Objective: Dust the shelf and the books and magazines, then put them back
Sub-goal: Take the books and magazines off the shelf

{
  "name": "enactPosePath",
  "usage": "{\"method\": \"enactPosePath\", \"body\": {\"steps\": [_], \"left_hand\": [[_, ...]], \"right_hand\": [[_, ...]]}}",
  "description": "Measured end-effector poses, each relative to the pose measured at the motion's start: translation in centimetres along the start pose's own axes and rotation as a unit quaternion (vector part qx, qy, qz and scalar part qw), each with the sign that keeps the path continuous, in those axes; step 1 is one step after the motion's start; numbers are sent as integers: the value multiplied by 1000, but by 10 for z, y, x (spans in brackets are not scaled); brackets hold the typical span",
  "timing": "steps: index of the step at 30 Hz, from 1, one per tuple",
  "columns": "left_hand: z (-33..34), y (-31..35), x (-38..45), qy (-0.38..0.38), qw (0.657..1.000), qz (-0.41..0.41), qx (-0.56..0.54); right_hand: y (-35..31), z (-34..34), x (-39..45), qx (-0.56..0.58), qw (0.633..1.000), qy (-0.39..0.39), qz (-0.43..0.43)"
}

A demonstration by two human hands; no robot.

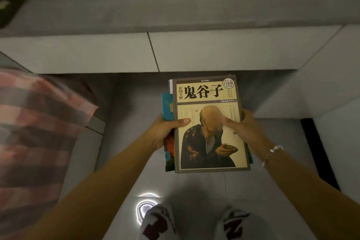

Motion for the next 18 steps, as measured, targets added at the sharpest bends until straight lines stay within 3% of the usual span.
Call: {"method": "enactPosePath", "body": {"steps": [8,18], "left_hand": [[-11,-162,148,-1,1000,-13,5],[-20,-340,279,8,998,-58,28]], "right_hand": [[163,55,120,-24,1000,-12,-4],[349,108,224,-42,994,-73,62]]}}
Point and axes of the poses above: each hand's wrist, its own x-axis towards the middle knuckle, its own z-axis out of the palm, y = z × x, the point moved 10 cm from there along x, towards the middle knuckle, and after that the axes turned 4 degrees about y, right-handed, at the moved point
